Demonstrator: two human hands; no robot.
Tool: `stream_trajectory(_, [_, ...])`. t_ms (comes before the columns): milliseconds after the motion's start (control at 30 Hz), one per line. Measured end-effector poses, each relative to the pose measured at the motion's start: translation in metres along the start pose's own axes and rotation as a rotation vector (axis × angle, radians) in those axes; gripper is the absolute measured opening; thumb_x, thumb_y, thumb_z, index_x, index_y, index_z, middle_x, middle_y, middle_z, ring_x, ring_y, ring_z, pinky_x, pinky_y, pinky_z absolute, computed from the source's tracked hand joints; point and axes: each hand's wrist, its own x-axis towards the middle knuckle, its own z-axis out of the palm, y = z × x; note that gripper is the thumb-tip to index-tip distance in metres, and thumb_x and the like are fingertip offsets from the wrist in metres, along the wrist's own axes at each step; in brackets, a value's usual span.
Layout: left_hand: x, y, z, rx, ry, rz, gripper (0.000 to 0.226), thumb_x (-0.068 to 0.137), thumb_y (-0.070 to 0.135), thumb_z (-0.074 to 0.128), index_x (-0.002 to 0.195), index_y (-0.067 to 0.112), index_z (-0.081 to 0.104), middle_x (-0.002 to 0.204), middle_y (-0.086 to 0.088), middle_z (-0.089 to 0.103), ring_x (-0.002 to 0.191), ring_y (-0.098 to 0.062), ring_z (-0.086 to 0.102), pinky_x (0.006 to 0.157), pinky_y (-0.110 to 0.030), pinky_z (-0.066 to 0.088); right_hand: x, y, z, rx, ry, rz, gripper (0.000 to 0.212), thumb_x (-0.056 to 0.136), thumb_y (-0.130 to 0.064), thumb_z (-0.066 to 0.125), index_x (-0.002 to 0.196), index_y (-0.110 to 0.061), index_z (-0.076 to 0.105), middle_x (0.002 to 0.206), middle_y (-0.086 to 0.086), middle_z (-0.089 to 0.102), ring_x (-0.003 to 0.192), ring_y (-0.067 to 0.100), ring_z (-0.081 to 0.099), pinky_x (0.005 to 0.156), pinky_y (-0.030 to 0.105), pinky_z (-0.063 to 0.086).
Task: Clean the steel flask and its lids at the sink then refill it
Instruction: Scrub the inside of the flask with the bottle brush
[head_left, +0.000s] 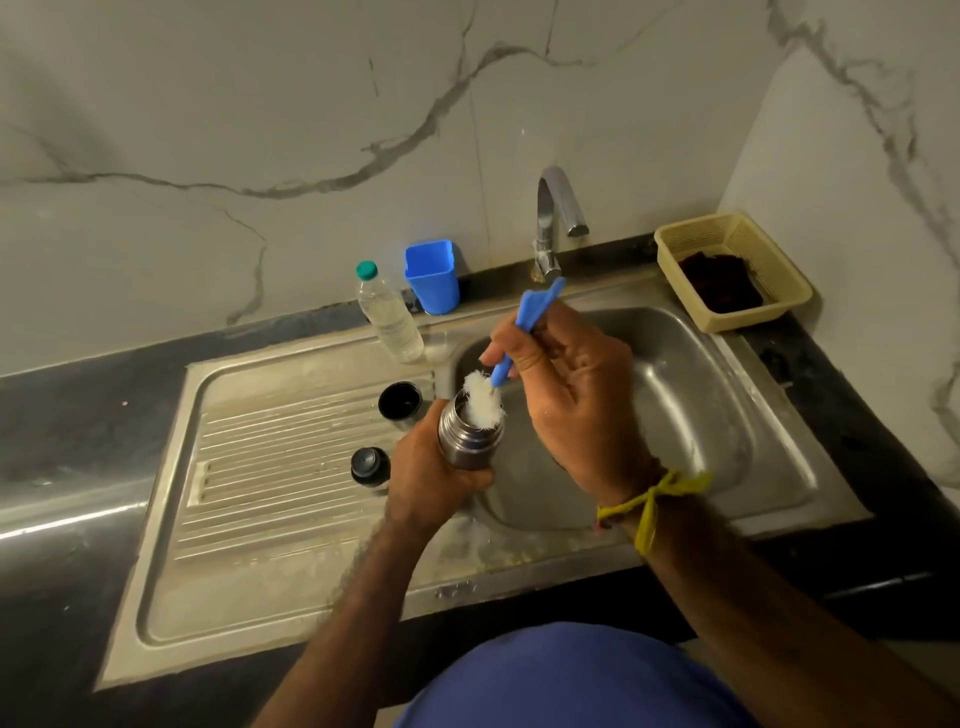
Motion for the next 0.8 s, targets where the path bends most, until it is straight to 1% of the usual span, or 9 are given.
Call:
stream_trajectory(100, [0.002, 0.003, 0.002, 0.017, -0.009, 0.014, 0.069, 0.051, 0.023, 0.09, 0.113, 0.034, 0.06, 0.091, 0.016, 0.07, 0.082, -0.007, 0.067, 0.071, -0.023, 0.049, -0.007, 0.007, 0.005, 0.064, -0.028, 0.161, 0.021, 0.1, -0.016, 0.055, 0.089, 0.0, 0.065, 0.078, 0.006, 0.07, 0.072, 0.017, 0.068, 0.07, 0.036, 0.057])
stream_trajectory(200, [0.003, 0.008, 0.003, 0.046, -0.03, 0.012, 0.071, 0.052, 0.022, 0.091, 0.115, 0.032, 0.06, 0.095, 0.014, 0.071, 0.085, -0.011, 0.067, 0.076, -0.03, 0.052, -0.003, 0.003, -0.002, 0.018, -0.004, 0.104, 0.024, 0.1, -0.019, 0.055, 0.089, 0.0, 0.066, 0.077, 0.005, 0.07, 0.072, 0.018, 0.069, 0.07, 0.032, 0.057])
stream_trajectory(267, [0.003, 0.01, 0.005, 0.057, -0.03, 0.019, 0.073, 0.052, 0.021, 0.091, 0.118, 0.032, 0.06, 0.097, 0.014, 0.07, 0.087, -0.012, 0.067, 0.075, -0.029, 0.05, -0.003, 0.004, -0.004, 0.02, 0.033, 0.102, 0.024, 0.101, -0.017, 0.055, 0.088, 0.001, 0.064, 0.076, 0.007, 0.069, 0.07, 0.022, 0.068, 0.068, 0.04, 0.057])
stream_trajectory(333, [0.003, 0.012, 0.006, 0.075, -0.037, 0.023, 0.074, 0.052, 0.022, 0.091, 0.118, 0.03, 0.06, 0.097, 0.013, 0.069, 0.087, -0.013, 0.066, 0.074, -0.029, 0.049, -0.008, 0.007, -0.004, 0.041, 0.023, 0.193, 0.022, 0.101, -0.016, 0.054, 0.087, -0.001, 0.064, 0.077, 0.007, 0.07, 0.072, 0.022, 0.069, 0.069, 0.05, 0.057])
stream_trajectory(367, [0.004, 0.014, 0.005, 0.078, -0.043, 0.031, 0.073, 0.051, 0.023, 0.091, 0.117, 0.03, 0.06, 0.097, 0.012, 0.069, 0.086, -0.014, 0.067, 0.073, -0.03, 0.05, -0.01, 0.007, -0.007, 0.036, 0.013, 0.204, 0.021, 0.1, -0.016, 0.054, 0.088, -0.003, 0.064, 0.078, 0.007, 0.071, 0.073, 0.022, 0.07, 0.07, 0.05, 0.058])
stream_trajectory(500, [0.007, 0.019, 0.003, 0.086, -0.051, 0.08, 0.07, 0.049, 0.024, 0.089, 0.112, 0.033, 0.06, 0.095, 0.013, 0.069, 0.084, -0.013, 0.066, 0.074, -0.033, 0.054, -0.014, 0.0, -0.019, 0.031, 0.066, 0.09, 0.02, 0.1, -0.016, 0.054, 0.089, -0.004, 0.066, 0.079, 0.007, 0.072, 0.075, 0.018, 0.07, 0.07, 0.036, 0.058])
stream_trajectory(633, [0.011, 0.02, 0.005, 0.118, -0.071, 0.097, 0.069, 0.047, 0.032, 0.083, 0.112, 0.033, 0.06, 0.093, 0.014, 0.067, 0.085, -0.017, 0.066, 0.075, -0.037, 0.054, -0.013, 0.01, -0.022, 0.025, -0.033, 0.295, 0.021, 0.099, -0.017, 0.059, 0.089, -0.003, 0.07, 0.081, 0.005, 0.073, 0.078, 0.016, 0.071, 0.075, 0.04, 0.059])
stream_trajectory(733, [0.024, 0.028, -0.007, 0.17, -0.012, 0.174, 0.071, 0.049, 0.029, 0.087, 0.114, 0.03, 0.061, 0.099, 0.011, 0.068, 0.088, -0.018, 0.064, 0.076, -0.036, 0.051, 0.002, -0.001, -0.05, -0.106, -0.082, 0.204, 0.013, 0.092, -0.016, 0.07, 0.094, -0.004, 0.075, 0.085, 0.006, 0.074, 0.079, 0.017, 0.072, 0.072, 0.036, 0.06])
stream_trajectory(800, [0.037, 0.04, -0.016, 0.22, 0.02, 0.24, 0.07, 0.056, 0.025, 0.092, 0.119, 0.029, 0.06, 0.106, 0.009, 0.066, 0.09, -0.013, 0.06, 0.076, -0.033, 0.049, 0.005, -0.014, -0.067, -0.032, -0.049, 0.193, 0.01, 0.088, -0.007, 0.074, 0.096, -0.002, 0.073, 0.086, 0.005, 0.074, 0.078, 0.013, 0.073, 0.07, 0.026, 0.059])
